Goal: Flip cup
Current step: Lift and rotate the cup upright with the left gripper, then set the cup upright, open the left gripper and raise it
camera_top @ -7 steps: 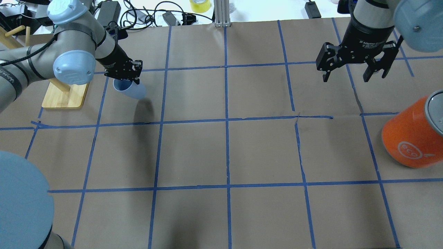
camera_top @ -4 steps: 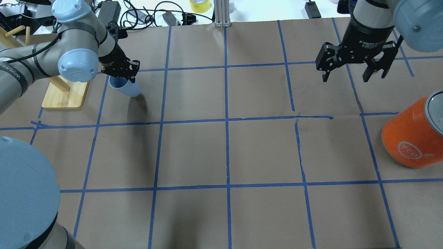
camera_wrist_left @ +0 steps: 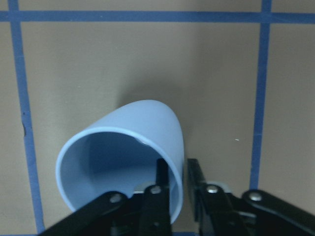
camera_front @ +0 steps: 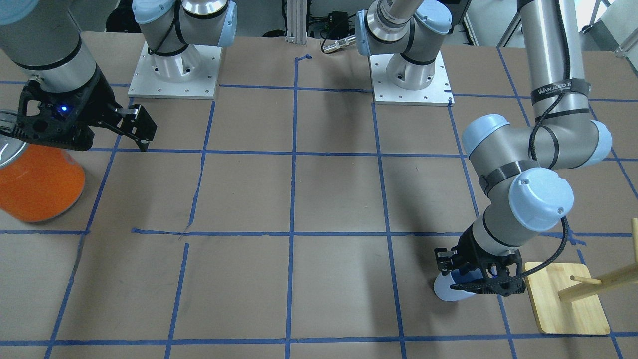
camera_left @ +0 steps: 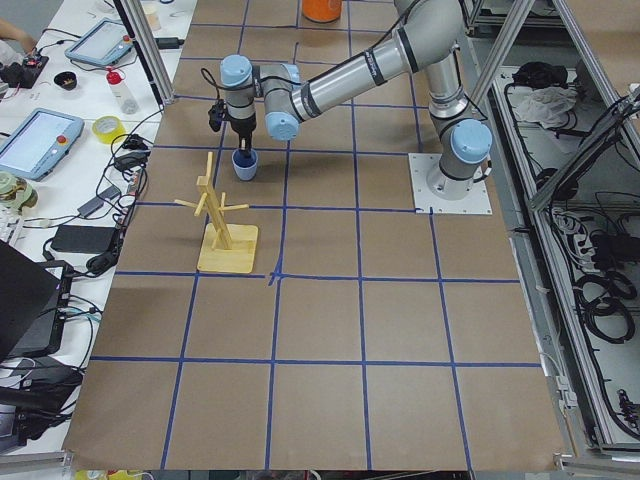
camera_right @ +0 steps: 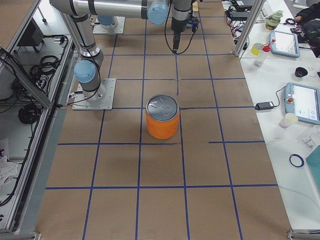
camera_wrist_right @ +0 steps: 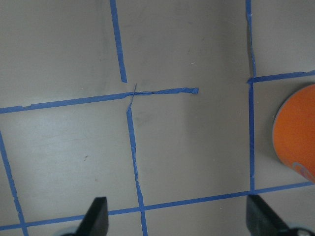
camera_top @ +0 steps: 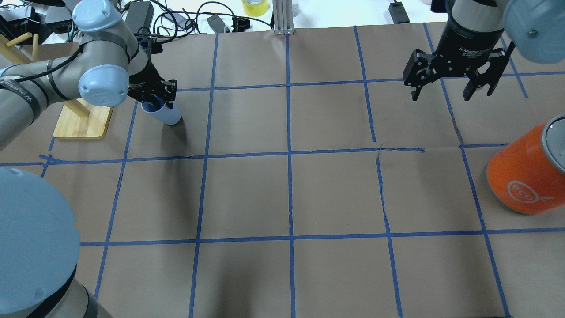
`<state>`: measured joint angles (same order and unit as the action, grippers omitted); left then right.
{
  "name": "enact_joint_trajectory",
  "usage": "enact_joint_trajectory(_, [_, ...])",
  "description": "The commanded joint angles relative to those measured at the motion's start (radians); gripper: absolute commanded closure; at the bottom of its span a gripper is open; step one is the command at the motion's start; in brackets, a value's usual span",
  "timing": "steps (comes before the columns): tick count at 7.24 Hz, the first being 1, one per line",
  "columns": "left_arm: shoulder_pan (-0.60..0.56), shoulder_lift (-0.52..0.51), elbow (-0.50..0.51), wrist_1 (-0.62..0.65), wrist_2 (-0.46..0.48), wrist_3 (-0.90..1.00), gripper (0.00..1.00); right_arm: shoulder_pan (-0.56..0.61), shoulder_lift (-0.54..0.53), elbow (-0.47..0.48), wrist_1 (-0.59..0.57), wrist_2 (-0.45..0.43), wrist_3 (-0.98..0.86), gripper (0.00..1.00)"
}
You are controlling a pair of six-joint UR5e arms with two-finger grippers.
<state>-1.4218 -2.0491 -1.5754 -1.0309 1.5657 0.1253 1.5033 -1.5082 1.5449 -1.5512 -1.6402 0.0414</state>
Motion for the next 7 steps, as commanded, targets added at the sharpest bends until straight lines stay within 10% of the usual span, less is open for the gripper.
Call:
enact_joint_trajectory(1, [-0.003,0.036,0.006,-0.003,0.004,-0.004,0.24,0.0,-0.001,0.0,-0.001,-0.004,0.0,0.0])
enact_joint_trajectory(7, [-0.112,0.333,0.017,-0.29,0.017,-0.01,0.11,0.037,-0.035,-0.029,0.002,0.034,0.011,0.0])
